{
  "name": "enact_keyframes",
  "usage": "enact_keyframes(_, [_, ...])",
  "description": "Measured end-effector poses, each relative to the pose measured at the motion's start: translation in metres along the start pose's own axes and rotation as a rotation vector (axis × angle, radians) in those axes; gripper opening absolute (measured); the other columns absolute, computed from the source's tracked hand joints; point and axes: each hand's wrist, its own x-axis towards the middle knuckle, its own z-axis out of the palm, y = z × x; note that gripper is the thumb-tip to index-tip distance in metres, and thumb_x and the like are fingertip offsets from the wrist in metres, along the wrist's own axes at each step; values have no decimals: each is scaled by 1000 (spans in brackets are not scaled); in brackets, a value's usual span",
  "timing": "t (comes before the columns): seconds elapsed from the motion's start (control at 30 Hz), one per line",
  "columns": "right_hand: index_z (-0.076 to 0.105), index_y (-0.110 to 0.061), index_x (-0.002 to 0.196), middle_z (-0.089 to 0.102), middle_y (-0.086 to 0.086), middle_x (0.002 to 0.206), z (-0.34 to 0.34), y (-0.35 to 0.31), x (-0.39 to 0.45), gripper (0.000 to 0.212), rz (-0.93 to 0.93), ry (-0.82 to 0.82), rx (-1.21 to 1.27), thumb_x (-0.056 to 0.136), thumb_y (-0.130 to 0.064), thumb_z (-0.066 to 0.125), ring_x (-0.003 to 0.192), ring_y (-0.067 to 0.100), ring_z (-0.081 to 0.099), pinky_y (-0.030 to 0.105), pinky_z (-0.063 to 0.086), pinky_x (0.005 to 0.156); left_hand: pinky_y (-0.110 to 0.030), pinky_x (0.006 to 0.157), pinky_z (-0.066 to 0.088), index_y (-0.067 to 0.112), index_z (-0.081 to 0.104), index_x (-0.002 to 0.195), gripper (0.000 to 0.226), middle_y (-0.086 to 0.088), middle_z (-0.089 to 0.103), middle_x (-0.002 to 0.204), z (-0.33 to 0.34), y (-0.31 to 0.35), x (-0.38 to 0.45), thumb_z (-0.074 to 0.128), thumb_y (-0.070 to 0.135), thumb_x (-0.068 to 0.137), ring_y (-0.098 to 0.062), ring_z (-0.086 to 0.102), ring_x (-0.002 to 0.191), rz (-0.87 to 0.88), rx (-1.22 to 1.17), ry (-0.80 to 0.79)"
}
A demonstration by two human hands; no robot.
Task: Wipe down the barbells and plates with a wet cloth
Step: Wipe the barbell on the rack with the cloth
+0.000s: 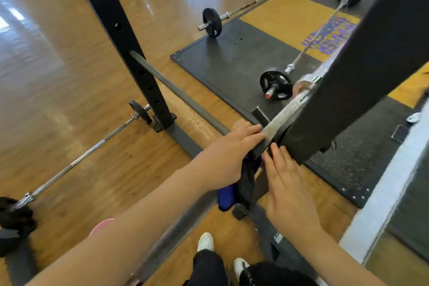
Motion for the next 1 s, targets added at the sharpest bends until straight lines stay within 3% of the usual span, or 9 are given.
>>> enact_keyframes(0.1, [22,-8,145,20,8,151,-11,-6,2,70,58,-6,-118,78,-15,39,144,17,3,29,-1,115,-5,104,-11,18,16,151,70,6,7,158,5,-6,-3,52,19,91,-4,-4,143,80,-37,-19])
enact_keyframes(0.2, [12,-8,151,3,9,159,2,-13,4,91,144,-61,-255,74,-17,59,141,22,4,34,-3,115,-9,107,-2,20,3,152,85,10,-2,158,13,-7,-8,58,38,90,-3,-3,143,52,-62,-18])
enact_keyframes(0.27, [2,-9,151,-5,6,158,8,-14,4,97,170,-59,-289,74,-19,61,141,22,2,37,0,114,-7,105,-2,23,-3,151,83,12,-5,157,13,-8,-9,55,31,93,-2,-1,143,29,-104,-29])
enact_keyframes(0.4, [3,-9,152,-13,4,159,11,-9,5,77,158,-9,-379,81,-24,32,145,20,-7,35,-3,115,-9,105,4,26,3,152,71,14,-2,158,4,-11,-2,46,16,96,-1,0,142,52,-152,-81])
enact_keyframes(0.5, [33,-5,138,14,11,156,16,-8,7,60,167,10,-423,80,-23,32,143,23,1,38,7,111,-9,105,4,24,7,152,73,12,2,158,-2,-12,18,46,6,93,-2,0,143,113,-117,-120])
enact_keyframes(0.6, [42,-4,132,33,9,146,19,-8,6,55,160,33,-455,80,-22,35,138,24,10,39,5,112,-14,109,9,20,13,151,75,6,8,159,-9,-14,43,48,-3,89,-5,1,144,183,-98,-143])
enact_keyframes(0.73, [30,-5,137,24,7,152,12,-12,2,59,181,42,-466,82,-23,37,138,26,20,41,7,113,-15,109,10,22,16,151,72,8,7,159,-17,-24,50,49,0,91,-4,2,143,264,-39,-217])
enact_keyframes(0.9, [15,-9,146,22,9,149,7,-16,0,70,240,34,-477,81,-25,35,140,20,10,52,3,113,-3,100,-8,29,9,151,76,19,-3,156,-22,-36,29,48,4,92,14,-13,130,341,-6,-367])
enact_keyframes(1.0, [15,-9,149,19,12,151,7,-23,2,74,271,67,-482,79,-25,35,142,21,7,51,-3,114,-6,101,-7,30,2,151,81,22,-12,152,-19,-39,26,51,5,91,16,-22,122,381,66,-374])
